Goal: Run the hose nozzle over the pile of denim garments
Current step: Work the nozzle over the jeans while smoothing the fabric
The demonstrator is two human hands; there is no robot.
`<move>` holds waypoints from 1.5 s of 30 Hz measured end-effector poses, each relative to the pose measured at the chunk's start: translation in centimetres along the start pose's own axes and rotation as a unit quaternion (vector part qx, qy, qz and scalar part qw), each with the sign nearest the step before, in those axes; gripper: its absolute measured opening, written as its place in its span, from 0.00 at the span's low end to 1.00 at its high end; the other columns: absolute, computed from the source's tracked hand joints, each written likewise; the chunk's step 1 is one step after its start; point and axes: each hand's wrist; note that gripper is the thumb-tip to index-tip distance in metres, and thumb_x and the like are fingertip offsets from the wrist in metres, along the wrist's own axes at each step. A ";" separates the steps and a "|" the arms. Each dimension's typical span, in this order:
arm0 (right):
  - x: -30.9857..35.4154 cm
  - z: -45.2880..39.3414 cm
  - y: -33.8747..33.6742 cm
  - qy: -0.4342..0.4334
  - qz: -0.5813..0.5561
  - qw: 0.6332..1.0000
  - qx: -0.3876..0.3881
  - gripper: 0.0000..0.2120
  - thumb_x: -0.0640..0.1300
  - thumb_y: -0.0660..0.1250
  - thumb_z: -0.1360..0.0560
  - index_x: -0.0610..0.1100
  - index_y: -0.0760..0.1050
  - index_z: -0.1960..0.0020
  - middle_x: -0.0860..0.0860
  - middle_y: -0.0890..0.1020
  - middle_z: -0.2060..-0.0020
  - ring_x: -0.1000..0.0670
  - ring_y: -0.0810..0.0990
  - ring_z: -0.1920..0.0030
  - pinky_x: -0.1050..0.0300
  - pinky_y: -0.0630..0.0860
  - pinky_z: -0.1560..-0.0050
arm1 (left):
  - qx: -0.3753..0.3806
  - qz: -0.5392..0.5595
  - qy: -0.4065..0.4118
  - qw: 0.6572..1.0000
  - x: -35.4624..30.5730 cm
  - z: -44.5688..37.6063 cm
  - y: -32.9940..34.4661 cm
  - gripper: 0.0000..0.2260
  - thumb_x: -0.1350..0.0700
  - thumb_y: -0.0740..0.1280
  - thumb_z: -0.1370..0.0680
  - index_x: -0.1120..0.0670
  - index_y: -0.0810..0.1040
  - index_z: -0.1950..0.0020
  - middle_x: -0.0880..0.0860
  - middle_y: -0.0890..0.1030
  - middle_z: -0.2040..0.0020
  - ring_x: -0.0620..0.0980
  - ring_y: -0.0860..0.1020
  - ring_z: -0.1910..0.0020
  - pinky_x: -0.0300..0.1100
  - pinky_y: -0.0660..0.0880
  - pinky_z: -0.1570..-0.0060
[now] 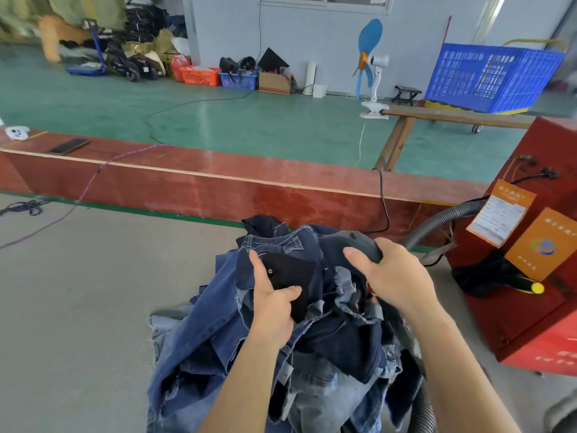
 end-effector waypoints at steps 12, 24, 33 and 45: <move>0.2 0.1 0.3 -0.008 0.002 1.000 -0.002 0.18 0.64 0.61 0.25 0.49 0.70 0.58 0.54 0.78 0.69 0.56 0.76 0.71 0.59 0.65 0.71 | -0.004 0.041 -0.020 0.999 -0.4 0.2 0.0 0.46 0.76 0.60 0.25 0.32 0.49 0.24 0.51 0.66 0.27 0.58 0.75 0.39 0.62 0.72 0.39; -0.1 -0.2 0.2 0.006 -0.005 1.000 0.008 0.18 0.64 0.61 0.25 0.49 0.70 0.58 0.53 0.78 0.70 0.55 0.76 0.70 0.56 0.69 0.68 | -0.010 0.058 -0.012 0.998 -0.6 0.1 -0.3 0.44 0.76 0.60 0.25 0.37 0.49 0.23 0.50 0.69 0.30 0.52 0.78 0.44 0.49 0.79 0.50; 0.5 0.2 -0.5 -0.043 -0.088 0.990 0.103 0.20 0.63 0.65 0.27 0.45 0.74 0.57 0.54 0.75 0.75 0.52 0.76 0.74 0.53 0.74 0.65 | -0.031 0.026 -0.022 0.999 -0.4 -0.2 0.1 0.41 0.78 0.58 0.25 0.45 0.55 0.21 0.58 0.70 0.29 0.62 0.74 0.36 0.61 0.68 0.34; 0.3 0.1 -1.5 -0.041 -0.106 0.992 0.047 0.18 0.62 0.64 0.26 0.47 0.75 0.53 0.48 0.81 0.65 0.46 0.81 0.65 0.45 0.78 0.57 | -0.086 0.083 0.022 0.993 -0.1 -0.4 -0.2 0.33 0.68 0.68 0.24 0.42 0.66 0.26 0.51 0.74 0.33 0.50 0.78 0.42 0.50 0.77 0.42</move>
Point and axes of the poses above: each hand's wrist, its own z-axis away from the middle knuckle, its own y-axis out of the palm, x = y × z
